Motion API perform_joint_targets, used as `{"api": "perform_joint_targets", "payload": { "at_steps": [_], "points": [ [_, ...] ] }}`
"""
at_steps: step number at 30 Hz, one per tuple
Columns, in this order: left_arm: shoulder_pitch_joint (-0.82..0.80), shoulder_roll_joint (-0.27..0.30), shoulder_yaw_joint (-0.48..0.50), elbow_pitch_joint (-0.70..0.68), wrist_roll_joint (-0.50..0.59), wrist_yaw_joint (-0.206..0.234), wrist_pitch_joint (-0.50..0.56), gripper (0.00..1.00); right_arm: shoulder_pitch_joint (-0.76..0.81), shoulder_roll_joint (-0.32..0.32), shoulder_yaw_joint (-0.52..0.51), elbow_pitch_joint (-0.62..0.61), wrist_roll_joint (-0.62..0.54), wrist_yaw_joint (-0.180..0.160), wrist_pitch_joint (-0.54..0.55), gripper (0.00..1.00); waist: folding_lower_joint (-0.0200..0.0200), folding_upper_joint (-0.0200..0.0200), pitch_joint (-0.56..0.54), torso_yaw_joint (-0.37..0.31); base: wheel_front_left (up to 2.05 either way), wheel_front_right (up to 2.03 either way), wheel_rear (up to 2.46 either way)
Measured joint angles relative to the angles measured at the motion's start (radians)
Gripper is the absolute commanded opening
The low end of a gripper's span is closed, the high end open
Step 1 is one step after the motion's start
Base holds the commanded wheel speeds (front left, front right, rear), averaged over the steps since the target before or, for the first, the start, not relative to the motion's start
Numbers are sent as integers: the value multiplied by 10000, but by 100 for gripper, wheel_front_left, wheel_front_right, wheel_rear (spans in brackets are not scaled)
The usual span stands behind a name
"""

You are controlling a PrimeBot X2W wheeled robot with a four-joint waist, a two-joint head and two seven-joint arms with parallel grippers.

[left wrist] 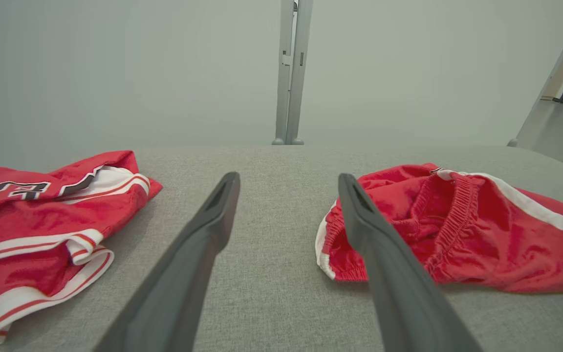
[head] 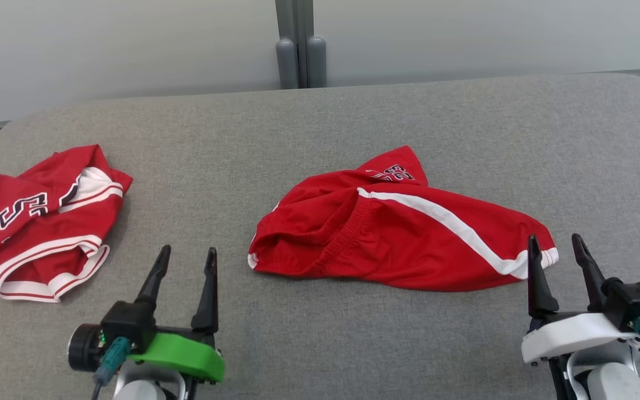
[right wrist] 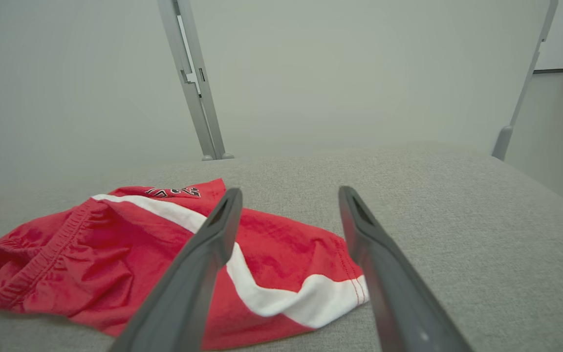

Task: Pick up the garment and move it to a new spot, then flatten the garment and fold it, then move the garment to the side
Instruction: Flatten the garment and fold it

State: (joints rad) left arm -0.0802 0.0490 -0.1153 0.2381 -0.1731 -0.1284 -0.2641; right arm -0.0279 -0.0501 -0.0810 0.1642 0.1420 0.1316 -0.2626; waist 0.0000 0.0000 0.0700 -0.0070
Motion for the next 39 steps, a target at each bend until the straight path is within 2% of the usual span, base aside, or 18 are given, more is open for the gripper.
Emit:
{"api": "perform_joint_targets", "payload": {
  "at_steps": [5,8,11,15,19,22,27,33,39],
  "points": [
    [-1207,4,-1526,1239,-366,0,132,100,-745,-337,-510,430,125,0,1337,100,0,0,248,-55,0,0,0],
    [-2397,-6,-2685,1701,-1120,0,1068,100,-1191,-359,-961,414,357,0,2372,100,0,0,453,-90,0,0,0],
    [-3543,-10,-3687,1931,-2201,117,2487,100,-1477,-433,-1277,543,291,-2,3603,100,0,0,700,-125,0,0,0],
    [-4744,-10,-4773,1979,-3427,901,4228,100,-1846,-389,-1147,717,293,-4,4939,100,0,0,1030,-225,0,0,0],
    [-5600,-17,-5653,1985,-4224,1670,5373,100,-2114,-441,-1028,1014,88,-4,5693,100,0,0,1333,-381,0,0,0],
    [-6102,-17,-6061,2243,-4681,2313,6052,100,-2292,-445,-995,1271,-27,-4,5868,100,0,0,1510,-507,0,0,0],
    [-6751,-15,-6577,2451,-5754,3057,6801,100,-2618,-412,-936,1632,-245,-2,5816,100,0,0,1677,-798,0,0,0],
    [-7224,-17,-7035,2602,-6583,3453,7116,100,-2917,-387,-709,1979,-376,-2,5672,100,0,0,1804,-1005,0,0,0],
    [-7608,-13,-7221,2872,-7079,3707,6909,100,-3163,-401,-261,2487,-253,-2,5461,100,0,0,1892,-1049,0,0,0]
  ]
}}
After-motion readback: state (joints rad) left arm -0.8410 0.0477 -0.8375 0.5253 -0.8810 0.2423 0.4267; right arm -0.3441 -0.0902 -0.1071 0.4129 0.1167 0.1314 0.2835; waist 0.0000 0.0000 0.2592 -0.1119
